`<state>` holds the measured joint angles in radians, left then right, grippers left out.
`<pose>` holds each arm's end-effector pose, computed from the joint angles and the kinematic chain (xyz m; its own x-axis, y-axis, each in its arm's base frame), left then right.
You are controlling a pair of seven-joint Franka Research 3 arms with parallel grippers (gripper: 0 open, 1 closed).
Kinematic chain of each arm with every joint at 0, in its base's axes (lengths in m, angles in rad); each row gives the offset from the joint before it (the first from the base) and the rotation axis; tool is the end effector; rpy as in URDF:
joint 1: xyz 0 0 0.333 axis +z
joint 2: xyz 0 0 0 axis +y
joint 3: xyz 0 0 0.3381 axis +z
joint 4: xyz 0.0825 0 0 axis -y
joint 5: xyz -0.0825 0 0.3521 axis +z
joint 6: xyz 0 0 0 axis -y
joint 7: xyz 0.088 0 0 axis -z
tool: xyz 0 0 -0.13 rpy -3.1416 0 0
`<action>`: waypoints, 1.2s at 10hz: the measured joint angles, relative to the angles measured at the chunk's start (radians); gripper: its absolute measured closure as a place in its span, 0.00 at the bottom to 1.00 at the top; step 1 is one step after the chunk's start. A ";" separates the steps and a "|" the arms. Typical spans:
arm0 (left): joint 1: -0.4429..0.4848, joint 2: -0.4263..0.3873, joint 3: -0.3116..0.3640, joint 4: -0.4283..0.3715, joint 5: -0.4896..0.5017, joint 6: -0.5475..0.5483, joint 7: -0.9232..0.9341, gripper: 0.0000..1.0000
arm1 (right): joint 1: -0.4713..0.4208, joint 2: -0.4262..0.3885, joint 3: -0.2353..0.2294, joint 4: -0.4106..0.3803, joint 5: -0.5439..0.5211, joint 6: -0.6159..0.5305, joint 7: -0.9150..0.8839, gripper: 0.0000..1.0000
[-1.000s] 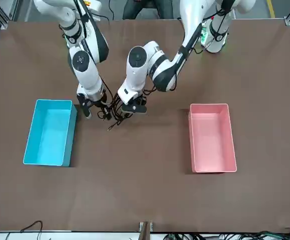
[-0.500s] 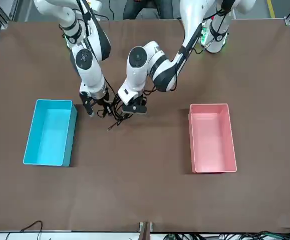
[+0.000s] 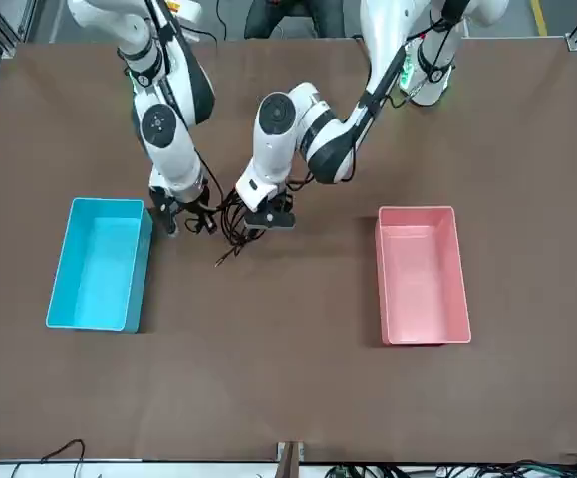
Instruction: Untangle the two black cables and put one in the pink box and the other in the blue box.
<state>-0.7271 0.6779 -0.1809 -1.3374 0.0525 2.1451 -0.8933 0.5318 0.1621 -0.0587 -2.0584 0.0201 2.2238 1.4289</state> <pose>0.4783 -0.5563 0.3556 0.9993 0.0098 0.0362 0.0042 -0.9888 0.1494 0.4929 0.2544 0.3765 0.5676 -0.8233 -0.0060 -0.8233 -0.5676 -0.0045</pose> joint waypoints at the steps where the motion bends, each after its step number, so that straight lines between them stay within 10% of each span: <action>1: 0.006 0.000 0.005 -0.002 0.000 0.000 0.000 0.89 | -0.039 -0.004 -0.003 0.064 0.000 -0.096 -0.042 0.92; 6: 0.147 -0.014 0.011 0.000 0.000 -0.151 -0.003 0.89 | -0.313 -0.020 -0.013 0.329 0.011 -0.445 -0.393 0.92; 12: 0.507 -0.239 0.004 -0.062 0.001 -0.441 0.420 0.89 | -0.571 0.040 -0.016 0.331 -0.053 -0.375 -0.870 0.92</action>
<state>-0.2201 0.4389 -0.1767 -1.3992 0.0540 1.7044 -0.4728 -0.0396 0.2022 -0.0748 -1.7274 -0.0333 1.8488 0.5588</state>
